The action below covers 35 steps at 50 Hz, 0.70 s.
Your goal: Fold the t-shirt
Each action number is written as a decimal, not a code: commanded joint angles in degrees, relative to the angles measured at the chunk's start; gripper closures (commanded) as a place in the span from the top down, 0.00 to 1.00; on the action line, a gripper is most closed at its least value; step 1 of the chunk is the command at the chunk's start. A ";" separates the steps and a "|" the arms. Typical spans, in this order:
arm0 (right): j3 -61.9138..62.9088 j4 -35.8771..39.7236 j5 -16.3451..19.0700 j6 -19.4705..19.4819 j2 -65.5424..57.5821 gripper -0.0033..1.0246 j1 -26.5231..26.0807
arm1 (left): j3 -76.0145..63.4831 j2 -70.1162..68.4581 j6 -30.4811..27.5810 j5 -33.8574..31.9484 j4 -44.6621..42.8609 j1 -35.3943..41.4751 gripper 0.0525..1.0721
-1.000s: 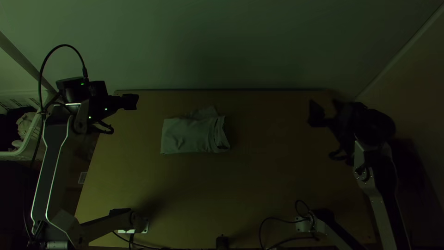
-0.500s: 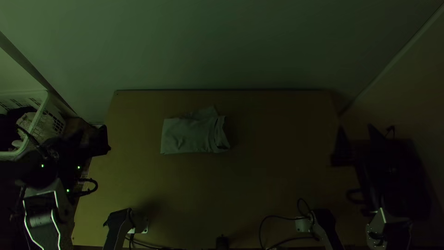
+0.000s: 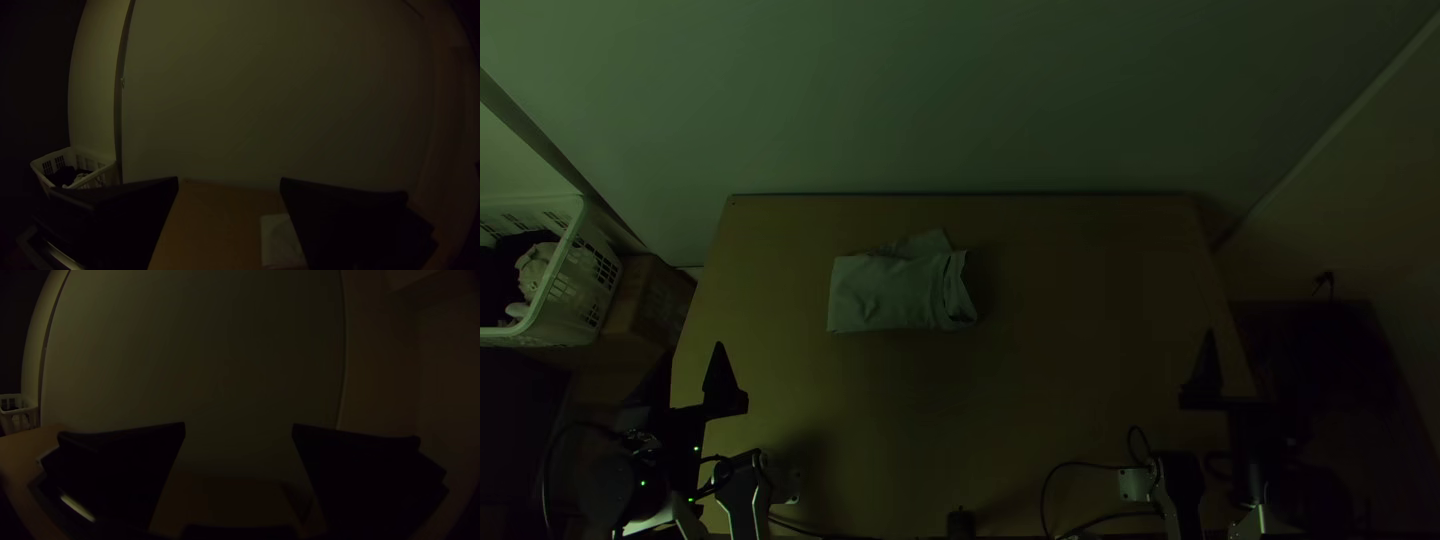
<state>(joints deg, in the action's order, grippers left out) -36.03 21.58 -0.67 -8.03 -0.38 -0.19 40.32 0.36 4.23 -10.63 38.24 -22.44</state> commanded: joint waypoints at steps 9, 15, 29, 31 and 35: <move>13.71 -10.25 -0.92 -1.46 0.82 0.96 -5.18 | -19.05 -0.71 -0.98 1.05 -18.90 -0.59 0.96; 21.09 -16.13 -0.92 -1.37 0.82 0.96 -7.46 | -28.10 -0.62 -2.12 1.05 -27.69 -0.59 0.96; 33.75 -23.08 -1.53 -1.11 0.82 0.96 -8.60 | -37.85 -0.45 -3.88 1.05 -33.40 -0.15 0.96; 34.89 -23.08 -1.53 -1.11 0.82 0.96 -8.69 | -37.77 -0.45 -3.53 0.97 -33.05 -0.06 0.96; 35.59 -21.06 -1.44 -0.58 0.65 0.95 -9.13 | -37.77 -0.45 -3.53 1.05 -32.61 -0.15 0.96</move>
<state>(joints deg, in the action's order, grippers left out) -1.85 0.14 -1.74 -8.23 0.03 -8.56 5.08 0.32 1.43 -9.65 5.02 -22.61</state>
